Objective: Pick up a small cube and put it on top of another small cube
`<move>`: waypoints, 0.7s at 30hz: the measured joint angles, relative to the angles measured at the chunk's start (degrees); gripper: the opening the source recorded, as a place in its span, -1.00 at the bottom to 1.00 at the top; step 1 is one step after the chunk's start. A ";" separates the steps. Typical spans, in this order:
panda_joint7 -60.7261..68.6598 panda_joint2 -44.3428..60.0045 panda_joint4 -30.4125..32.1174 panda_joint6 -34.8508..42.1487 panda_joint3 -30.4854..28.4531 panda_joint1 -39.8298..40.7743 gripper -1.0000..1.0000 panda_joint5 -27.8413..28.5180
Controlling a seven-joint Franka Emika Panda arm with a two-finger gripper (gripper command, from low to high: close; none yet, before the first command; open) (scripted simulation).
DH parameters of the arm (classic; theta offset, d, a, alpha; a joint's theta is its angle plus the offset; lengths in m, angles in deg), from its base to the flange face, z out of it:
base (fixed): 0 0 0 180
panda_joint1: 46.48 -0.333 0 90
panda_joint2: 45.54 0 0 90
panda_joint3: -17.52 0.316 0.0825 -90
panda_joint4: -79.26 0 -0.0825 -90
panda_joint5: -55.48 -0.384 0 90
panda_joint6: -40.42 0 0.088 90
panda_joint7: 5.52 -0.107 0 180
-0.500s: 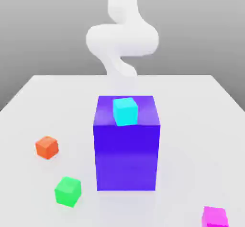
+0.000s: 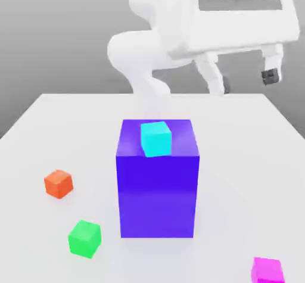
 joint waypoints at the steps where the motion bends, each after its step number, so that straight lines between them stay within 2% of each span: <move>1: 2.00 2.06 -0.11 -0.53 0.25 -0.56 0.00 -0.38; 8: 13.61 16.06 -0.68 -4.70 2.15 -4.30 0.00 0.30; 15: 20.57 29.13 -1.07 -9.32 3.29 -7.05 0.00 7.67; 19: 21.67 37.32 -2.54 -14.96 3.51 -7.47 0.00 8.68; 20: 21.80 39.19 -2.93 -16.37 3.66 -7.36 -1.00 8.56; 21: 21.80 39.19 -2.93 -16.37 3.66 -7.36 -1.00 8.56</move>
